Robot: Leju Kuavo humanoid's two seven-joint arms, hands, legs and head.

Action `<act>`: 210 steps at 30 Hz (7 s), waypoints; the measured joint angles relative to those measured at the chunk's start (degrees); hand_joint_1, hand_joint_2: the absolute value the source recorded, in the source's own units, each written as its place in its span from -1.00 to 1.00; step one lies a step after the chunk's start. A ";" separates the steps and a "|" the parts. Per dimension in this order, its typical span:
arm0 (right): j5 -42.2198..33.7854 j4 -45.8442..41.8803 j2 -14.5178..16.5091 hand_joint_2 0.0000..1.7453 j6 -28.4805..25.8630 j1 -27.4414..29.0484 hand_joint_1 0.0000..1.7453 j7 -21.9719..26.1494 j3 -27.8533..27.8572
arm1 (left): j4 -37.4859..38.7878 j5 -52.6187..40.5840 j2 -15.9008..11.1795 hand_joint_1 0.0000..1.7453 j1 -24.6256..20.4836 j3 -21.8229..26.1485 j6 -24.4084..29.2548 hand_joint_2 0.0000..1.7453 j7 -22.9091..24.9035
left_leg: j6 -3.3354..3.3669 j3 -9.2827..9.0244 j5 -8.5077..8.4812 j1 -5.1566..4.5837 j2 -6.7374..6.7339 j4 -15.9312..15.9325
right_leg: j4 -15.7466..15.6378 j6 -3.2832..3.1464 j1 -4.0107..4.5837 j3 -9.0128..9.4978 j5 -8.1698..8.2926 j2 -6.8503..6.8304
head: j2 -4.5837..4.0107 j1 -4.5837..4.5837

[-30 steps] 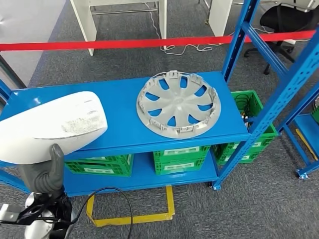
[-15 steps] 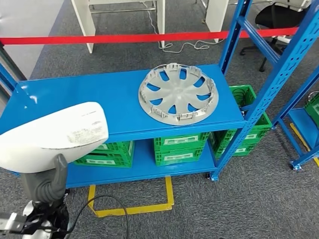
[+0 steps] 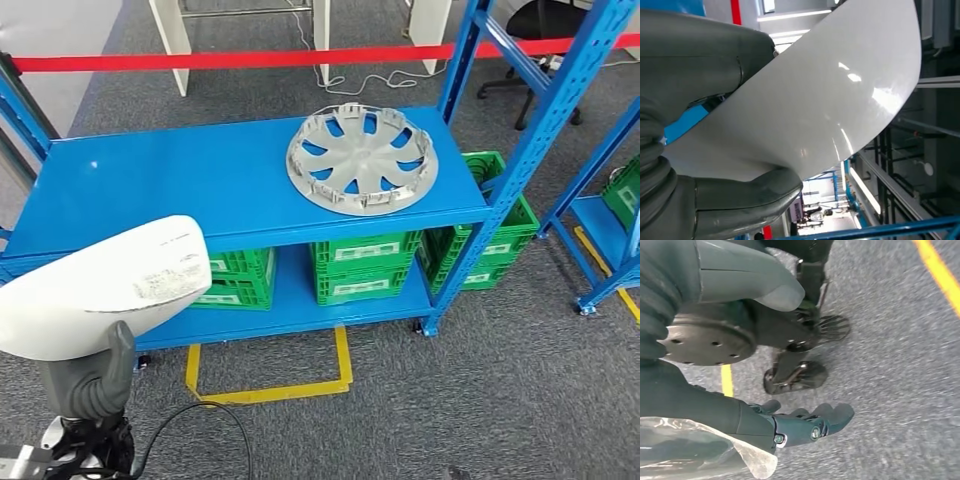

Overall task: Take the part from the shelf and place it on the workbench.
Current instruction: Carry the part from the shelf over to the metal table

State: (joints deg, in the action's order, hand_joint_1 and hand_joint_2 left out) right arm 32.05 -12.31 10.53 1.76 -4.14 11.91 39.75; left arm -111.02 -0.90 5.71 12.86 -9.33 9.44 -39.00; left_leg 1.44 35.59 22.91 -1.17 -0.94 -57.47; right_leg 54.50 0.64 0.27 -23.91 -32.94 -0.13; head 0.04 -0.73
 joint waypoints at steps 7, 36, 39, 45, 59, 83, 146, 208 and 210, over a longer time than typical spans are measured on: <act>-0.67 -0.01 -0.39 1.00 -2.36 -0.31 -1.00 -1.73 0.99 | -0.04 -0.21 -1.00 1.00 1.54 0.01 1.12 1.00 -0.01 | -2.64 2.54 12.02 1.28 0.57 -14.15 | 0.10 -1.47 -0.45 -4.56 3.94 -0.63 | 0.00 0.36; 3.15 0.07 -1.87 1.00 0.45 -0.30 -1.00 -2.31 2.08 | -0.40 -2.44 -2.20 1.00 4.81 0.00 4.90 1.00 -0.01 | -1.80 4.01 7.17 0.57 2.10 -9.58 | -0.45 -1.88 -0.22 -0.82 0.93 -0.41 | 0.00 0.50; 3.34 0.07 -1.90 1.00 0.61 0.14 -1.00 -1.83 2.04 | -0.39 -2.53 -2.25 1.00 4.82 0.00 4.93 1.00 0.15 | -2.71 4.65 9.30 1.40 1.43 -16.03 | -0.08 -1.74 -0.26 -1.64 1.32 -2.77 | -0.01 0.54; 3.34 0.11 -1.98 1.00 0.60 0.50 -1.00 -1.12 2.04 | -0.39 -2.56 -2.25 1.00 4.36 -0.09 4.76 1.00 0.31 | -1.88 -4.89 4.94 1.02 -3.44 -0.70 | 0.83 -0.22 0.22 -1.82 1.00 -6.37 | -0.01 0.54; 3.70 0.17 -2.08 1.00 0.46 1.34 -1.00 -0.93 2.01 | -0.36 -2.75 -2.10 1.00 3.32 -0.36 4.55 1.00 0.34 | -0.12 -2.70 3.20 1.06 5.95 -0.05 | 3.51 0.41 -0.63 -5.83 2.61 4.45 | -0.01 -0.09; 5.49 0.25 -0.74 1.00 -0.08 1.39 -1.00 -0.84 1.43 | -0.41 -4.85 -2.13 1.00 2.43 -0.96 4.15 1.00 1.45 | 0.87 -2.74 2.91 0.85 1.78 0.74 | 16.92 1.14 -0.61 -11.46 -5.73 -0.23 | -0.02 0.13; 12.29 0.46 -0.07 1.00 0.10 1.65 -1.00 -1.04 -1.92 | -0.87 -4.36 -1.98 1.00 4.62 -0.90 6.13 1.00 0.78 | 0.85 -2.81 3.90 0.78 3.21 -0.46 | 19.84 1.58 -0.91 -13.96 -4.98 0.06 | -0.02 0.22; 16.26 0.29 0.42 1.00 0.71 0.74 -1.00 -2.44 -5.08 | -1.17 -3.90 -2.25 1.00 5.87 3.01 3.93 1.00 2.28 | 0.90 -2.55 3.94 1.08 3.75 -0.78 | 17.93 1.69 -0.97 -13.86 -2.63 0.21 | -0.01 0.57; 16.27 0.30 0.24 1.00 0.70 0.75 -1.00 -2.43 -5.08 | -1.17 -3.92 -2.25 1.00 5.82 3.02 3.93 1.00 2.28 | 0.58 -2.71 4.14 1.14 5.38 -0.95 | 10.50 1.57 -1.12 -11.15 1.90 2.11 | -0.01 0.55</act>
State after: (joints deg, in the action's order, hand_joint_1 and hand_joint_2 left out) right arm 48.32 -12.02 10.77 2.46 -3.39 9.48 34.67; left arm -112.19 -4.82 3.46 18.69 -6.32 13.37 -36.72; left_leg 2.02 32.89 27.06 -0.03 4.44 -58.42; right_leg 65.00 2.21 -0.85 -35.06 -31.03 1.98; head 0.03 -0.18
